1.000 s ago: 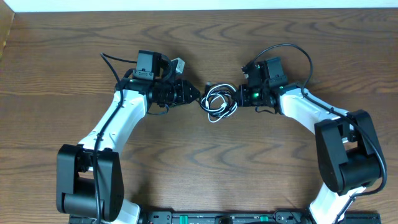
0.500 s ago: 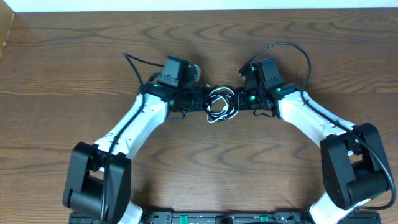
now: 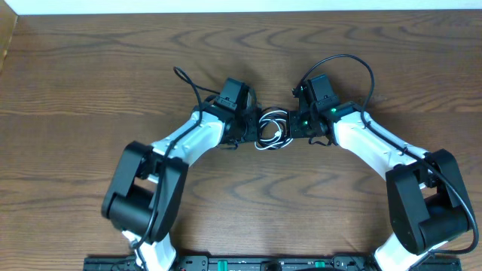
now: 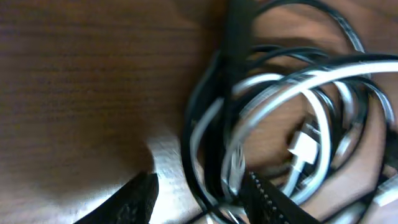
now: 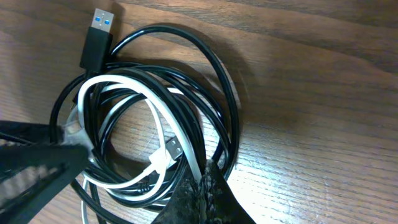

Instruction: Untangle cables

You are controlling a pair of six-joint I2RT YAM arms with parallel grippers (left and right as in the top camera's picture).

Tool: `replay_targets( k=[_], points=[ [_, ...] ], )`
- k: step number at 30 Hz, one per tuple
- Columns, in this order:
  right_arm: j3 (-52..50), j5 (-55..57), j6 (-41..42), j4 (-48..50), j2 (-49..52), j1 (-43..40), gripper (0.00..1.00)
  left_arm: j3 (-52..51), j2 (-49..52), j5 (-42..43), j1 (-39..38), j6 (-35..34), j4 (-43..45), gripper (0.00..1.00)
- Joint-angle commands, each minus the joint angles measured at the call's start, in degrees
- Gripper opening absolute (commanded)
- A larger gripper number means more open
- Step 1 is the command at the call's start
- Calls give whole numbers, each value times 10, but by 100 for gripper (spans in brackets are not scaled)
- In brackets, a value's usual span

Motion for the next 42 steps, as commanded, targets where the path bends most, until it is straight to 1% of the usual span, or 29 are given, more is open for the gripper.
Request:
replay_targets(
  k=[1,2,3,5,6,7,11,16,18,19,20,22,24,25,28,30,31,32,35,38,42],
  points=[
    [4,11,6,0,-5,2,1,-4,27,-5,-2,-34,14,47],
    [4,11,6,-1,-5,2,1,-4,30,-5,-2,-38,17,45],
    [4,11,6,-1,-5,2,1,-4,33,-5,-2,-41,19,40],
    [4,11,6,-1,-5,2,1,-4,34,-3,-2,-40,21,26],
    [4,11,6,-1,-5,2,1,-4,34,-3,-2,-40,21,14],
    [4,13,5,-1,-5,2,1,-4,32,5,-2,-40,21,8],
    [4,50,5,-6,-5,0,2,-3,20,43,10,-34,18,8],
    [4,154,19,-26,-5,-14,1,-3,-35,53,56,-13,-16,7],
    [4,184,41,-33,-5,-25,1,-3,-66,97,80,1,-19,7],
    [4,189,49,-35,-5,-31,1,-3,-83,134,95,9,-17,7],
    [4,189,56,-34,-5,-39,1,-3,-102,173,111,10,-14,7],
    [4,176,62,-30,-5,-48,1,-3,-128,221,133,10,-12,8],
    [4,113,51,-4,-5,-53,3,-3,-151,252,152,10,-13,7],
    [4,70,31,12,-5,-53,8,-3,-158,253,156,10,-15,7],
    [4,-107,-64,75,-5,-52,20,-3,-164,252,156,14,-16,8],
    [4,-208,-89,112,-5,-52,29,-3,-162,250,153,14,-17,8],
    [4,-268,-89,138,-5,-52,32,-3,-161,250,152,14,-16,8],
    [4,-297,-89,155,-5,-52,33,-3,-160,250,152,14,-16,8],
    [4,-345,-89,184,-5,-52,34,-3,-160,250,152,14,-16,8],
    [4,-385,-89,198,-5,-52,40,-3,-160,251,152,14,-16,8],
    [4,-401,-89,198,-5,-43,44,-3,-160,255,152,11,-16,8]
  ],
)
